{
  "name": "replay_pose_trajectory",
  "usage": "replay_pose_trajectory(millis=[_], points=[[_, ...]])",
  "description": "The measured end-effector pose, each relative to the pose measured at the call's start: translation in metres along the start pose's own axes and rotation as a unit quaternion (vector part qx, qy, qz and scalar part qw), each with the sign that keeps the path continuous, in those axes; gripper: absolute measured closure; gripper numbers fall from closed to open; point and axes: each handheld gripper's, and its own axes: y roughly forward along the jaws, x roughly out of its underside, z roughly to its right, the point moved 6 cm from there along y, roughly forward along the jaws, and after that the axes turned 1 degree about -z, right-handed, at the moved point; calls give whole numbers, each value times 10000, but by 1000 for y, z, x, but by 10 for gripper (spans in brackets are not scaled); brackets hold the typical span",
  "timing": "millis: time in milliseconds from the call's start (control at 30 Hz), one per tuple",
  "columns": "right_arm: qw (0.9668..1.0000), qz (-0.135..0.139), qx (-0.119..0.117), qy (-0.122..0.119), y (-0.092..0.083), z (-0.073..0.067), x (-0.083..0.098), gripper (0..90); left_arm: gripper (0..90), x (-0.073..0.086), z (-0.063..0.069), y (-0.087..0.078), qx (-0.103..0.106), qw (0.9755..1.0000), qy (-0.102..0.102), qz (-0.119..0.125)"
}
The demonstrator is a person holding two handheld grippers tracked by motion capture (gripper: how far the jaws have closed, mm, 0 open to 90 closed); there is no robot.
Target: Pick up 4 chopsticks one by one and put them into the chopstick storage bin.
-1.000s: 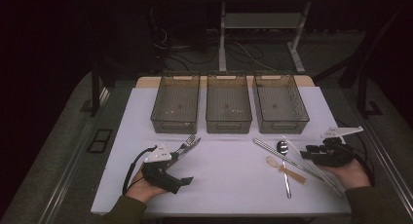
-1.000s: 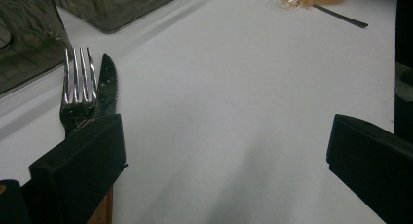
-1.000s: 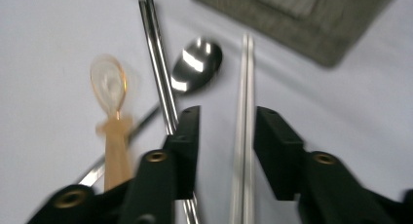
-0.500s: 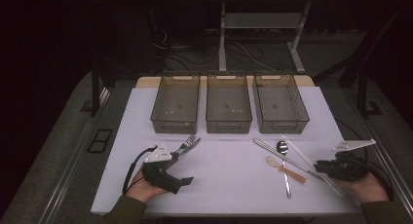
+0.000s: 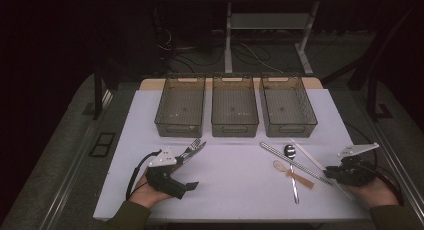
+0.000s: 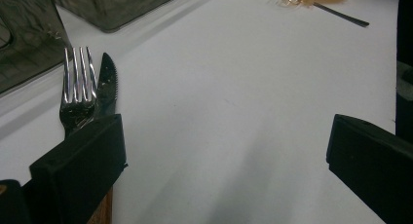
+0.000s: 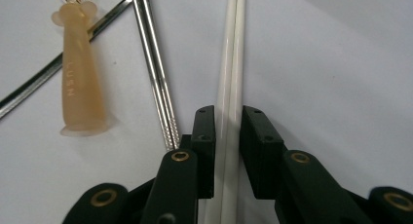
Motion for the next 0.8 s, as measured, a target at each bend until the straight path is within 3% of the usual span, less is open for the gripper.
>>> replay_pose_trajectory(millis=[233, 433, 800], points=[[10000, 21, 11, -49, 0, 5, 0, 757, 0, 0, 0, 0, 9, 10000, 0, -5], [9996, 249, -75, 78, -11, 8, 0, 772, 0, 0, 0, 0, 14, 10000, 3, -15], [9996, 190, -110, 163, -14, 13, 12, 791, 0, 0, 0, 1, 22, 10000, -2, -27]])
